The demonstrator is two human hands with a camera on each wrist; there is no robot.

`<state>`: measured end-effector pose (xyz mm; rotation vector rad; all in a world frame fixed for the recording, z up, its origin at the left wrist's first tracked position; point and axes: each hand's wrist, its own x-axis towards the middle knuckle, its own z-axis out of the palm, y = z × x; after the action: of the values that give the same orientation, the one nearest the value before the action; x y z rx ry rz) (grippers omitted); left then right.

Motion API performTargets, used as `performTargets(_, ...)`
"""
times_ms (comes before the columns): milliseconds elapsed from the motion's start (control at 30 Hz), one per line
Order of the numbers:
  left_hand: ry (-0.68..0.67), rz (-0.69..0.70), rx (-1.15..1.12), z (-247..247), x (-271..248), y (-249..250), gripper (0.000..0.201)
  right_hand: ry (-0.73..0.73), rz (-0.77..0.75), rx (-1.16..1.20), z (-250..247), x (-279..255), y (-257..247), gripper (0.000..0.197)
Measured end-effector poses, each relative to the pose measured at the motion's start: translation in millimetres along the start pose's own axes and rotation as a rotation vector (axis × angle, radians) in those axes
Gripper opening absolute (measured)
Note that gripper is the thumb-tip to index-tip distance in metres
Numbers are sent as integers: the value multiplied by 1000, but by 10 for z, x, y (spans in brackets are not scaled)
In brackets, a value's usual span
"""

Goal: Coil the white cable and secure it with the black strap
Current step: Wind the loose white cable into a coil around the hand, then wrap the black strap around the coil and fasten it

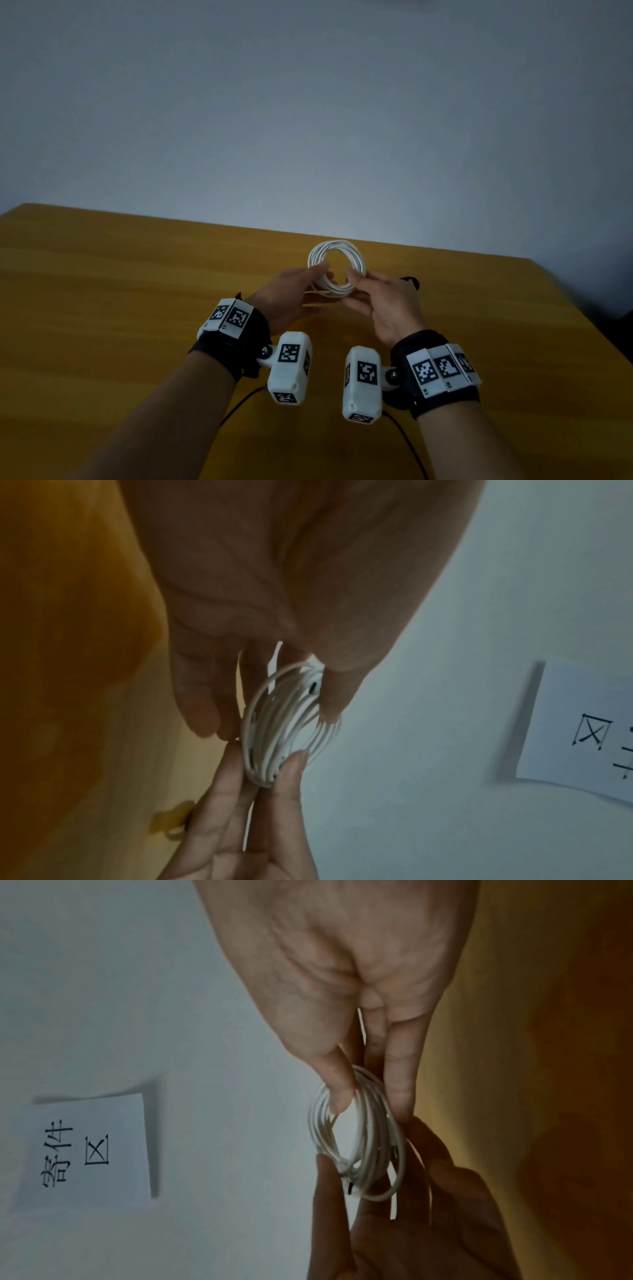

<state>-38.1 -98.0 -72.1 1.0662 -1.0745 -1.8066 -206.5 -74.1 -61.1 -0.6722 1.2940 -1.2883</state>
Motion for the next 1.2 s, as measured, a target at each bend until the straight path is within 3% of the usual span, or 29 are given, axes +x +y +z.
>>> performTargets(367,54,53,-17,-40,193,-64,31,-25,2,18,35,161,68,24)
performTargets(533,91,71,-89,-42,240,-115,31,-39,37,25,58,229,67,45)
performTargets(767,122,108,-102,-33,306,-153,28,-58,18,-7,34,341,117,42)
performTargets(1000,189,118,-98,-14,332,-174,25,-75,-44,-228,-74,406,120,45)
performTargets(1067,211,125,-122,-32,348,-173,23,-11,-91,-381,-169,408,26,40)
performTargets(1200,211,115,-162,-73,346,-173,22,277,-298,-638,-525,420,-229,33)
